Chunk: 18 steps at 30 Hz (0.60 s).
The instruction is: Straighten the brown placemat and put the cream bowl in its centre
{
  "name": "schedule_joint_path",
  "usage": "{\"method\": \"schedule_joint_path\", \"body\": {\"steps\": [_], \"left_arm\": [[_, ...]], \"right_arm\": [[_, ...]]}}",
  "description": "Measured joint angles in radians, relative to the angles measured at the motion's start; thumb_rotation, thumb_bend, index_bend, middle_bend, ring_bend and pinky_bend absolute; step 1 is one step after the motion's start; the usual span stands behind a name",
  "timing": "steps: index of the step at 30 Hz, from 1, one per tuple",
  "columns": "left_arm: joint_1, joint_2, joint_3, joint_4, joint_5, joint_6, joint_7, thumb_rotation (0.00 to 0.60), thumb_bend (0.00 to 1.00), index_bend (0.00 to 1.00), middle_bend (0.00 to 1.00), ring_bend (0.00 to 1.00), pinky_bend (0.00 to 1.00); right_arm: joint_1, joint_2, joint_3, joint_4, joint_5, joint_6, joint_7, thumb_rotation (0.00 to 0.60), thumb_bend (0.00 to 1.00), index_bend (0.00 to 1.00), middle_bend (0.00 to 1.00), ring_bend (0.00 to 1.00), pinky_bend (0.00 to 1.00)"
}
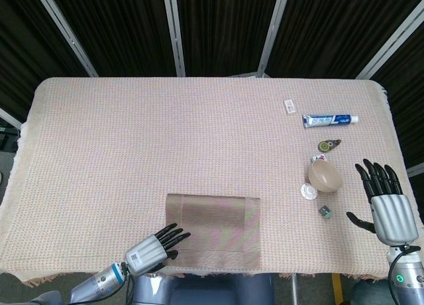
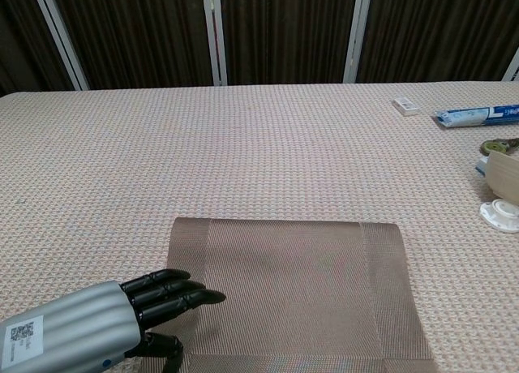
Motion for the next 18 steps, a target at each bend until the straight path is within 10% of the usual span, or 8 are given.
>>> {"method": "schedule_joint_path", "body": {"steps": [18], "left_arm": [[-0.016, 0.009, -0.003, -0.057, -0.021, 0.003, -0.006, 0.600, 0.39, 0.48, 0.00, 0.00, 0.00]], "right_arm": [[-0.002, 0.002, 0.002, -0.004, -0.001, -0.006, -0.006, 0.600, 0.00, 0.00, 0.00, 0.00, 0.00]]}}
